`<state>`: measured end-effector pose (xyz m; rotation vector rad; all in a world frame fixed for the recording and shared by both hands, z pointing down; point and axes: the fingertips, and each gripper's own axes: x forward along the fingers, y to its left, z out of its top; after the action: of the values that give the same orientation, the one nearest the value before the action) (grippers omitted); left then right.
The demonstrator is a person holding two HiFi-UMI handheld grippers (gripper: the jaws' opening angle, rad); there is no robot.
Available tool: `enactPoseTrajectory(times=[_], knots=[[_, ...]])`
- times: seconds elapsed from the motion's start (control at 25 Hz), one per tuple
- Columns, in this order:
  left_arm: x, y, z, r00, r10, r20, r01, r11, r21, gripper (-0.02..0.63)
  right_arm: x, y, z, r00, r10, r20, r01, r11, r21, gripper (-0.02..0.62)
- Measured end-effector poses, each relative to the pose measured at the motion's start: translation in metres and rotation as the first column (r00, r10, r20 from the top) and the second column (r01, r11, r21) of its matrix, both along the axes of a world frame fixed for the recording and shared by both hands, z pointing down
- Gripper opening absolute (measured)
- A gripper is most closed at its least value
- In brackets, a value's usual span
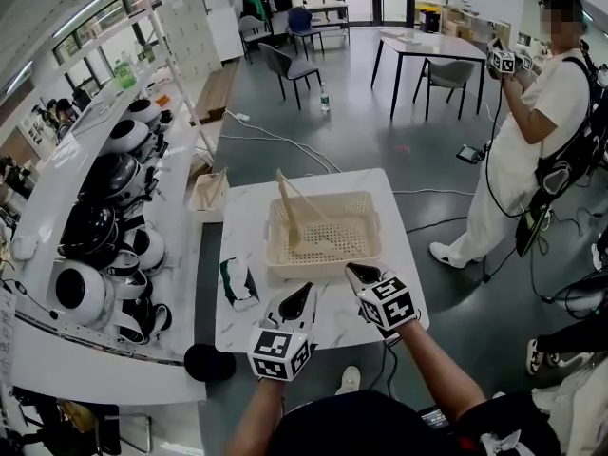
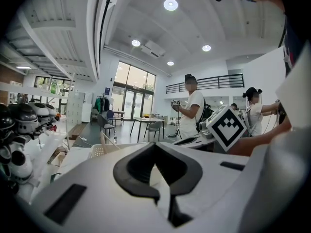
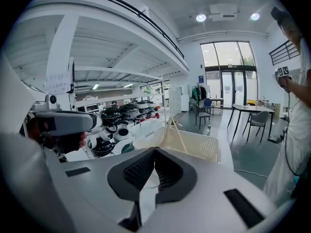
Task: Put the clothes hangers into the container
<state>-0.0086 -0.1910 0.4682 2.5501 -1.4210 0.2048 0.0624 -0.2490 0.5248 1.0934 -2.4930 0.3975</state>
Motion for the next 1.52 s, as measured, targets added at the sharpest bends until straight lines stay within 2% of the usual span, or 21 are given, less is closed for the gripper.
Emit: enactPoseTrajectory(times=[0.76, 1.52], knots=[[-0.059, 0.067, -0.008, 0.999, 0.018, -0.029, -0.017, 0.999, 0.031, 0.002, -0.045, 0.064, -0.028, 0.995, 0.096, 0.042, -0.098, 0.993, 0.067, 0.018], [-0.086, 0.149, -0.01, 0.995, 0.084, -0.056, -0.081, 0.995, 0.052, 0.002, -0.059, 0.161, -0.027, 0.982, 0.184, 0.036, -0.186, 0.979, 0.085, 0.02]])
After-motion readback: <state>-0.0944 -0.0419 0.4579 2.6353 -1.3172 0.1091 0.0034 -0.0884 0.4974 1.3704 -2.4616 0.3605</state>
